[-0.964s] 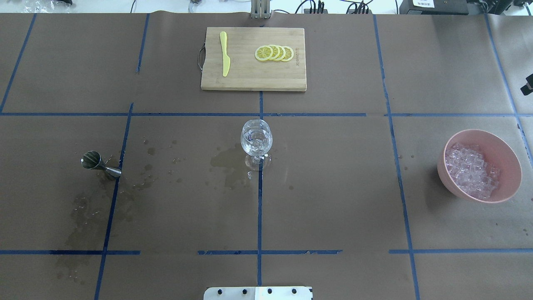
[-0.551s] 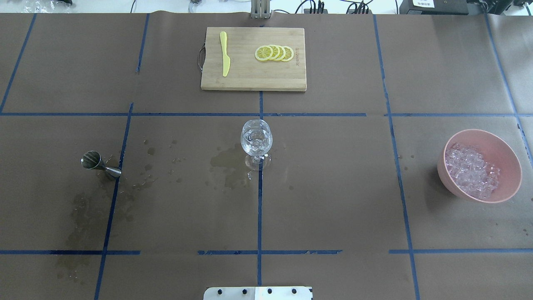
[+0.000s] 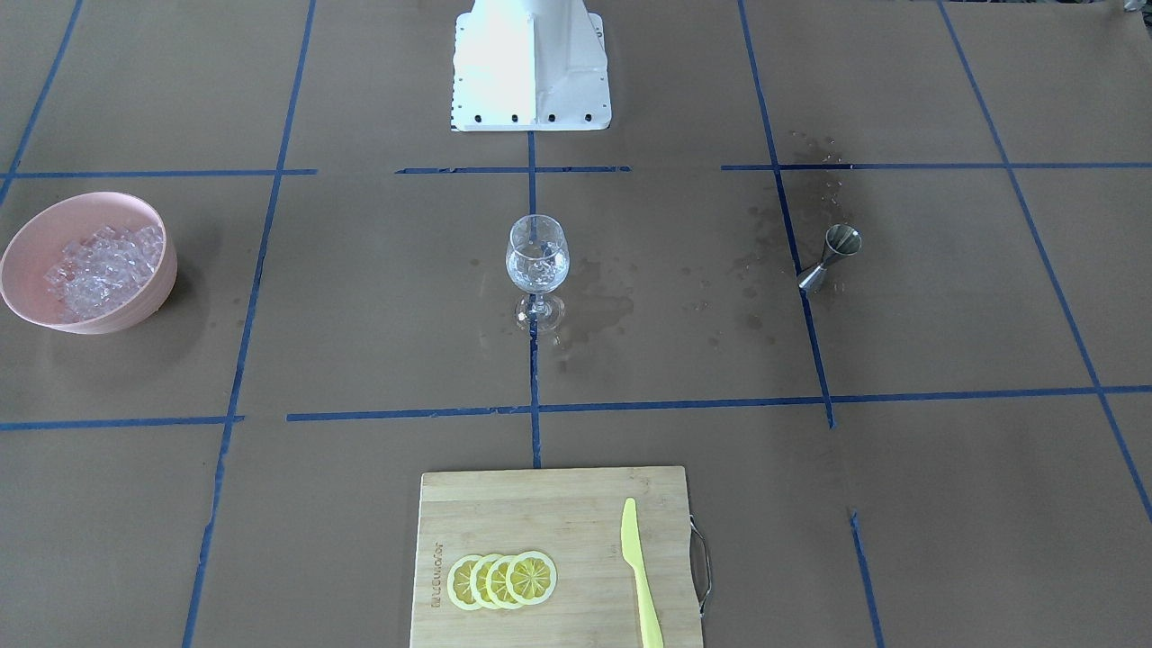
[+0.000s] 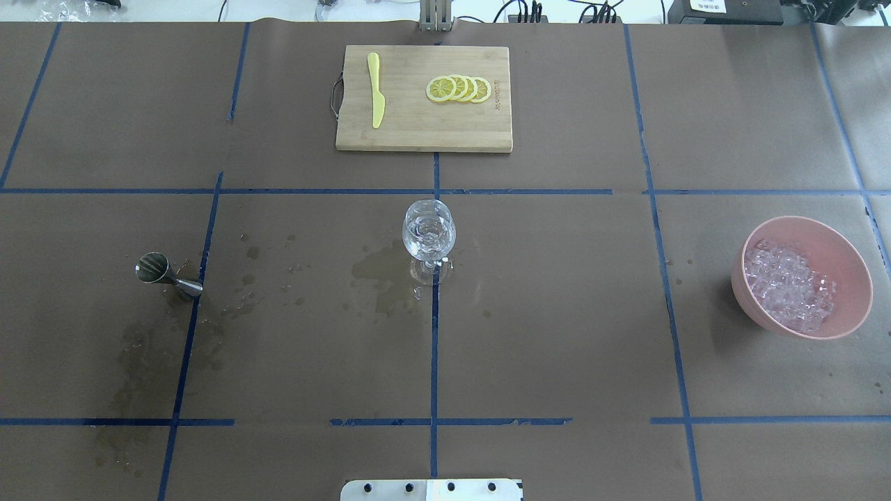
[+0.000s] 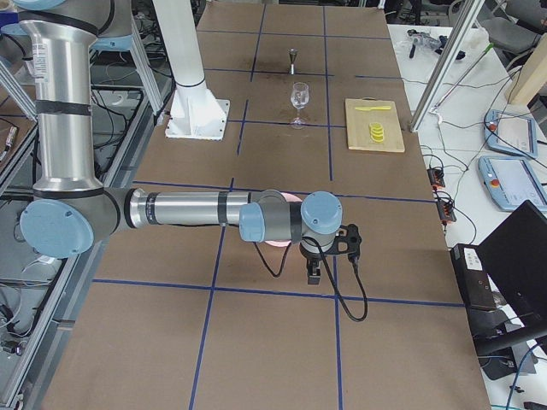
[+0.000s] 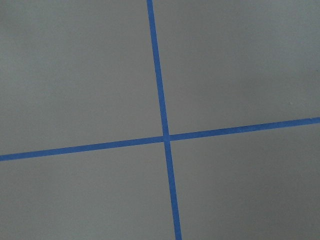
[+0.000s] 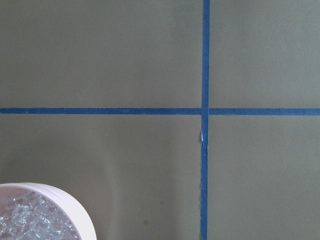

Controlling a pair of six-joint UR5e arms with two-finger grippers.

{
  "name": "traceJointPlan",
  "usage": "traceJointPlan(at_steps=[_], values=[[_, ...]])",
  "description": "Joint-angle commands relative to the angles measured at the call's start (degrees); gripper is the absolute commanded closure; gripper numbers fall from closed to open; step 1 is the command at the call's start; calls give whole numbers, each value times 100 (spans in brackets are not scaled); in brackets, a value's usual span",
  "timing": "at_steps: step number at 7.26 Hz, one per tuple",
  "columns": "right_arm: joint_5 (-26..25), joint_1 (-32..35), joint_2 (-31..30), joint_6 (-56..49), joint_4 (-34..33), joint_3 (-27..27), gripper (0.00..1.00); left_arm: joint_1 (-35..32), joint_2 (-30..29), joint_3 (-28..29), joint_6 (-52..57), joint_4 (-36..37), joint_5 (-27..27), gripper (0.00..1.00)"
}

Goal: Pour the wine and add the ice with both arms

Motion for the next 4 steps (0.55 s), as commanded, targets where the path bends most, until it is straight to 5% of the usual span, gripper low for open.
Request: traceJointPlan(at_steps=[1, 4], values=[[3, 3, -2, 78, 8, 0, 0, 0, 85, 16, 1, 24, -120, 0], [3, 38, -2, 104, 8, 0, 0, -131, 130, 34, -16, 50, -129, 0]])
